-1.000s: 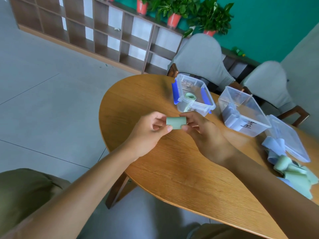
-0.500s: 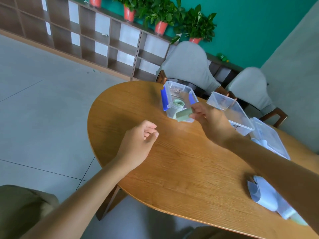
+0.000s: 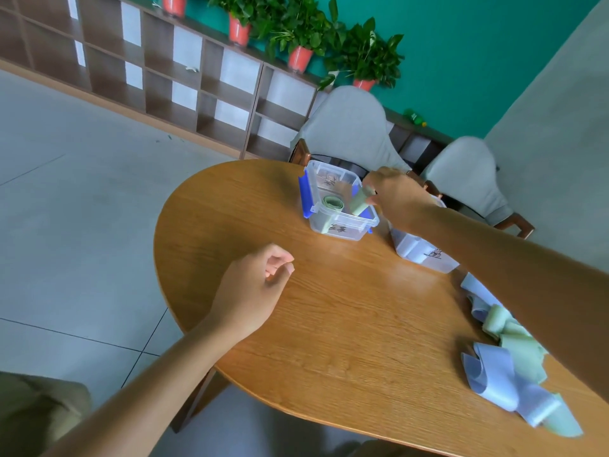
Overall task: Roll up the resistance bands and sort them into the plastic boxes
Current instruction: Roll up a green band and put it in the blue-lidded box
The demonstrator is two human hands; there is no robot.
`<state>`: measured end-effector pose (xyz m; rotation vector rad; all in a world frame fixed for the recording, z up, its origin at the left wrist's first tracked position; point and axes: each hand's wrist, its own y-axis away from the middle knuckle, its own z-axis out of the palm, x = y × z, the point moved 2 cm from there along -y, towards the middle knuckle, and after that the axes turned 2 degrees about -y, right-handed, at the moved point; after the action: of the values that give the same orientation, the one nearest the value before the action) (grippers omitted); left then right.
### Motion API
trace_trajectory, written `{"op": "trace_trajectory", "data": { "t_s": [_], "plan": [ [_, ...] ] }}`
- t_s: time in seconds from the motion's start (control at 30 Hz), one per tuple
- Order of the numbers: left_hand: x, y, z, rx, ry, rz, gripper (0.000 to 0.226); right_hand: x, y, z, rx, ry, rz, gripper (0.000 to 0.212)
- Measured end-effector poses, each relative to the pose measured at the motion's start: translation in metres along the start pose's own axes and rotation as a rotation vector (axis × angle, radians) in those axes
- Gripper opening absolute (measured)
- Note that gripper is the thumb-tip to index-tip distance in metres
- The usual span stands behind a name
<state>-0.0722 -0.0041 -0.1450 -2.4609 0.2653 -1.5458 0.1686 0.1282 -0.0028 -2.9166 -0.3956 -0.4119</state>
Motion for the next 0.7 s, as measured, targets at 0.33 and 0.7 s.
{"op": "trace_trajectory", "data": {
  "t_s": [0.33, 0.7],
  "plan": [
    [-0.003, -0.004, 0.002, 0.002, 0.024, -0.001, 0.01, -0.002, -0.029, 0.013, -0.165, 0.022, 0.05, 0.03],
    [-0.001, -0.004, 0.001, 0.004, 0.023, 0.009, 0.01, -0.008, -0.042, 0.024, -0.328, -0.186, 0.049, 0.023]
  ]
}}
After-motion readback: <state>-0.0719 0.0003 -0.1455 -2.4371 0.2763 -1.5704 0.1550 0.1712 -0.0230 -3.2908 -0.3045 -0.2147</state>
